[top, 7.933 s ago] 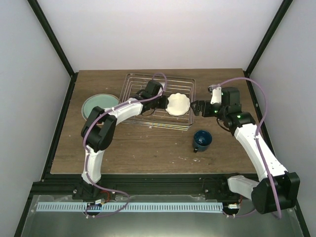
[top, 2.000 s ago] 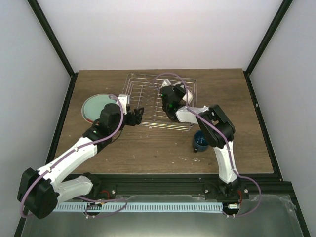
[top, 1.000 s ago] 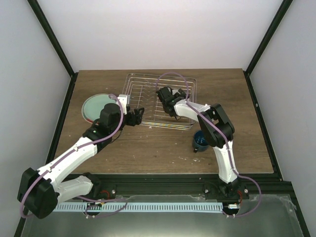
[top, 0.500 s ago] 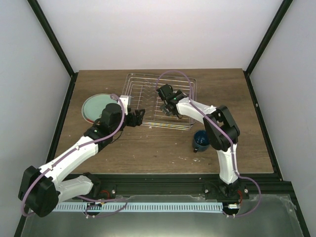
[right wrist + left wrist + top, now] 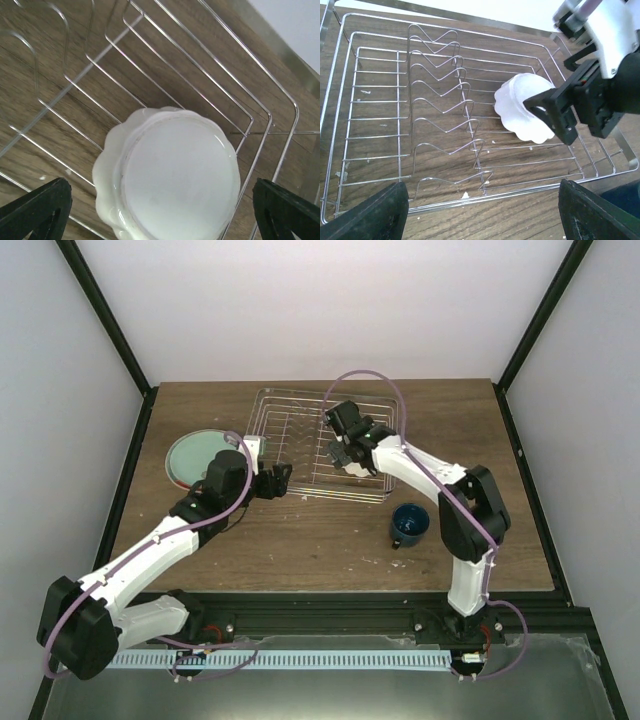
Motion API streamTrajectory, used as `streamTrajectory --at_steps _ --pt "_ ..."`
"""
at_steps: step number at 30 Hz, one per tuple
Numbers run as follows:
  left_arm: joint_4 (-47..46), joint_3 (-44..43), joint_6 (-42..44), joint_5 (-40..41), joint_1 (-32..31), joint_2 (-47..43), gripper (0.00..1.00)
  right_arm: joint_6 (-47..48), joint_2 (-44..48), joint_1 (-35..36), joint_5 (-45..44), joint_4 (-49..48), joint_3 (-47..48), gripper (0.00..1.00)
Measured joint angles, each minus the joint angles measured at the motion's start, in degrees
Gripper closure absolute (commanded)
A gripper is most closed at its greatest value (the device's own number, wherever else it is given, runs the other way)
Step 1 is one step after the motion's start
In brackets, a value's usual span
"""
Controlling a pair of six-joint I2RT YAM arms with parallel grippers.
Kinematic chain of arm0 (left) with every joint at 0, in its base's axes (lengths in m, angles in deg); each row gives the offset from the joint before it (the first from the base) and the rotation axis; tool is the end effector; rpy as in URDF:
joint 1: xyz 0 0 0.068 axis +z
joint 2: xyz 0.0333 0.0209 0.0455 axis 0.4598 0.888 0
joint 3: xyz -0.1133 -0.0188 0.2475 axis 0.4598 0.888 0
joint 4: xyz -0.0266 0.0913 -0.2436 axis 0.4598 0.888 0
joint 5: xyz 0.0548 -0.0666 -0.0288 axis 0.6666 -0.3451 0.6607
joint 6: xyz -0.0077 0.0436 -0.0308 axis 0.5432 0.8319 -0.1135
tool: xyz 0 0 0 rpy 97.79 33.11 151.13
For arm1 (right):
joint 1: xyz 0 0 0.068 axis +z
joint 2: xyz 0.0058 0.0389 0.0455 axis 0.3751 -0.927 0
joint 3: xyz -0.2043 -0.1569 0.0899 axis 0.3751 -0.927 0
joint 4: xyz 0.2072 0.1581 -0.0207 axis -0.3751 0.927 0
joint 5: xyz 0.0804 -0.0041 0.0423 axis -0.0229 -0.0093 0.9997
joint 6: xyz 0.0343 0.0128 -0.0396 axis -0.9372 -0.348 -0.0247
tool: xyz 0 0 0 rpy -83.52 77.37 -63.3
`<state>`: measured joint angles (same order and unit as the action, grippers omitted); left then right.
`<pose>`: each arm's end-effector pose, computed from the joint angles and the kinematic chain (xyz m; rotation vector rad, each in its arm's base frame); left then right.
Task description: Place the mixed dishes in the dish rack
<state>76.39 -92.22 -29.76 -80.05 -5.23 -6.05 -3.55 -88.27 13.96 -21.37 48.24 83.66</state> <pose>0.2116 -0.1345 0.2707 0.1890 2.0770 -0.5630 0.3463 0.2342 0.2400 -0.7566 2.2692 -0.2781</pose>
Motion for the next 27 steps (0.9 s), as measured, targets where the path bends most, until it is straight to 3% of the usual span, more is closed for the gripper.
streamTrajectory --at_steps 11,19,27 --pt "1.0 0.0 -0.2 -0.2 -0.6 0.6 0.19 -7.0 9.4 0.0 3.4 2.1 -6.6 0.0" --pt "1.9 -0.8 -1.6 1.7 -9.2 4.9 0.19 -14.3 23.2 -0.7 3.4 3.2 -13.1 0.0" --pt "1.2 -3.7 -4.2 2.2 -16.6 16.3 0.19 -17.0 30.8 -3.1 3.6 3.7 -18.9 0.0"
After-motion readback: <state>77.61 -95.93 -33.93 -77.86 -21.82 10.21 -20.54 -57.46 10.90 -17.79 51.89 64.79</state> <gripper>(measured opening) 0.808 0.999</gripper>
